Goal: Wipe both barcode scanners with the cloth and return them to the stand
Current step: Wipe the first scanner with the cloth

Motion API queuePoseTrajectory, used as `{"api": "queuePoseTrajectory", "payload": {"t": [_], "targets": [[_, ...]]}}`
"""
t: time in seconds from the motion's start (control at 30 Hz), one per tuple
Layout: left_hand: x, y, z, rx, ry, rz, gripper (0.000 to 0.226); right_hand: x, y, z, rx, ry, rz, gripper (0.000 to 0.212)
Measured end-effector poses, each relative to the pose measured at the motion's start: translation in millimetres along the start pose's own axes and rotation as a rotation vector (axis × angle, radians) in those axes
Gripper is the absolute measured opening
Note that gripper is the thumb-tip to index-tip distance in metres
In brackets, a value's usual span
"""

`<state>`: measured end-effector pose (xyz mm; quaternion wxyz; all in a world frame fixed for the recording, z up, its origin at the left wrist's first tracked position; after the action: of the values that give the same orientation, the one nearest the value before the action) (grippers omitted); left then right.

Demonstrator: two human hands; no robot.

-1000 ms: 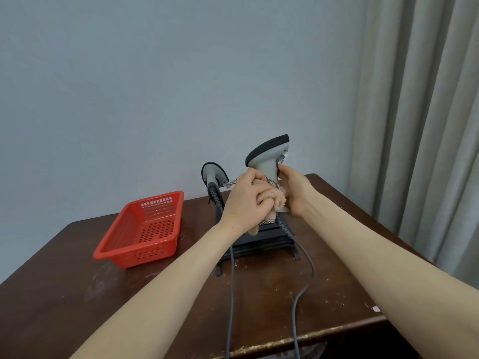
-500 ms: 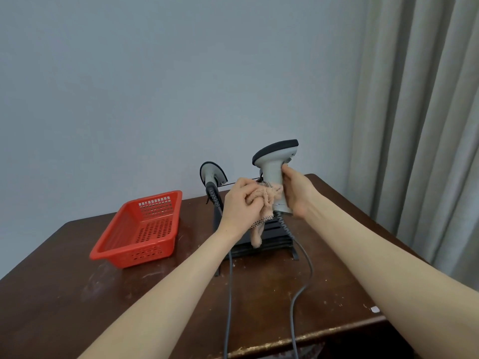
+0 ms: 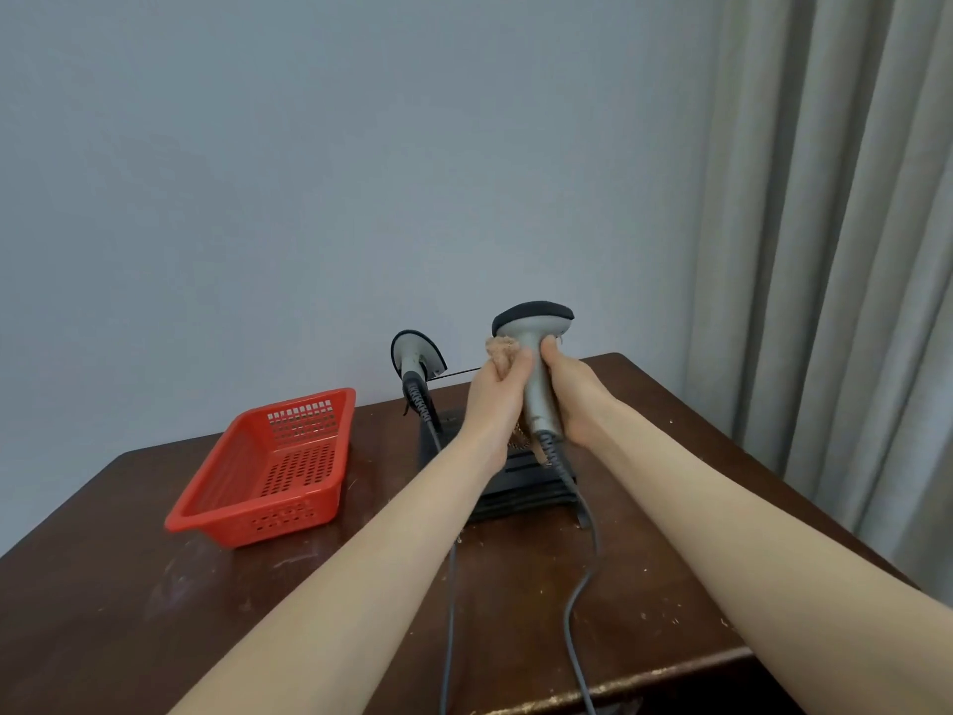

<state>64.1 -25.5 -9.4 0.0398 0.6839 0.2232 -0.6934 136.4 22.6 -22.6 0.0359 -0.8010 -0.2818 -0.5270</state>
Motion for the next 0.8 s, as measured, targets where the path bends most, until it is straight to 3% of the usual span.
{"api": "queuePoseTrajectory", "payload": {"t": [0.1, 0.27, 0.4, 0.5, 0.6, 0.73, 0.8], "targets": [[2.5, 6.2, -2.9, -0.002, -0.115, -0.106, 0.008, 9.1, 0.4, 1.9, -0.067, 0.097, 0.027, 0.047], [6.8, 8.7, -0.8, -0.05, -0.226, -0.174, 0.022, 13.0, -3.8, 4.9, -0.166, 0.227, 0.02, 0.046], [2.6, 3.7, 9.3, -0.149, -0.254, -0.206, 0.01, 17.5, -1.0, 0.6, -0.087, 0.197, 0.07, 0.027], [-0.8, 0.5, 12.3, -0.208, -0.274, -0.221, 0.011, 20.8, -3.6, 0.6, -0.174, 0.29, 0.155, 0.016], [-6.4, -0.1, 8.6, -0.225, -0.347, -0.261, 0.011, 21.8, -5.3, -2.4, -0.275, 0.395, 0.205, 0.027], [-13.1, 5.1, -4.4, -0.141, -0.559, -0.413, 0.008, 27.3, 1.9, -6.8, -0.162, 0.198, 0.096, 0.039], [-16.8, 13.2, -14.6, -0.04, -0.606, -0.543, 0.024, 27.8, 4.8, -4.6, -0.015, 0.036, -0.019, 0.041]]}}
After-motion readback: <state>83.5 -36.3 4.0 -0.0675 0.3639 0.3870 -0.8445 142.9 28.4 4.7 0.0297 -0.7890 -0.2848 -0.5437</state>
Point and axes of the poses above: each hand's wrist, its own y-axis away from the middle knuckle, its own z-axis out of the back of the hand, x = y × z, the point moved 5 cm from there along -y, towards the middle knuckle, and after that the axes turned 8 degrees about -z, right-handed, at the moved point
